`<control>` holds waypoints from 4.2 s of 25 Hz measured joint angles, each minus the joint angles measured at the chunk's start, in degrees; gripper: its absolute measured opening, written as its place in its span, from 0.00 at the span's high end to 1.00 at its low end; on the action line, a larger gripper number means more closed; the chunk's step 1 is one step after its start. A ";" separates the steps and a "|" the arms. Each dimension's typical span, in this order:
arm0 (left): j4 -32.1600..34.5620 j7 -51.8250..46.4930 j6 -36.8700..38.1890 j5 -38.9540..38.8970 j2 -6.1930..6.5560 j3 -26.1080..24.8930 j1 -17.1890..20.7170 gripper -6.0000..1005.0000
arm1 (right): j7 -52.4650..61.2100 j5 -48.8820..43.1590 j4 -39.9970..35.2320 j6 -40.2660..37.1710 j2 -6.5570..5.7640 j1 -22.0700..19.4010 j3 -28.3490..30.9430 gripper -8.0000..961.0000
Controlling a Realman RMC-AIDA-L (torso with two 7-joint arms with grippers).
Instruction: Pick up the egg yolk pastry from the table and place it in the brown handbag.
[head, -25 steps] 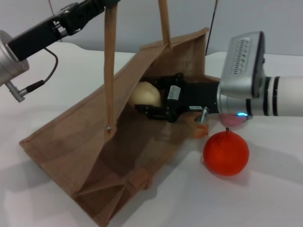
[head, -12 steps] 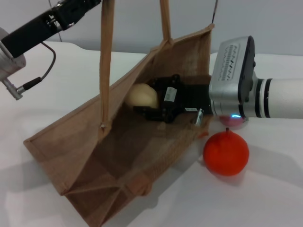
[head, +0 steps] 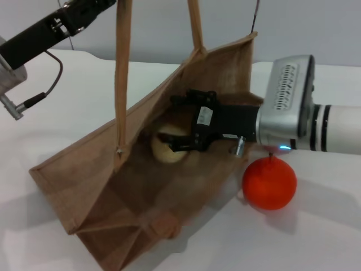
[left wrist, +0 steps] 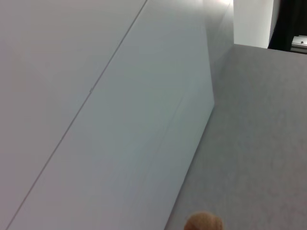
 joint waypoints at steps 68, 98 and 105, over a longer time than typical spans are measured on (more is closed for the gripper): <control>-15.10 58.42 15.92 -3.05 -6.16 -22.34 5.73 0.20 | -9.42 3.17 -11.26 -34.68 -0.38 -26.48 40.82 0.10; -17.68 64.95 10.08 -3.47 -6.07 -22.34 6.24 0.20 | -9.36 9.89 -11.17 -38.65 -0.43 -28.74 40.82 0.11; -17.63 64.97 9.89 -3.08 -6.02 -21.92 5.96 0.20 | -9.33 9.92 -11.17 -38.41 -0.42 -28.96 40.82 0.11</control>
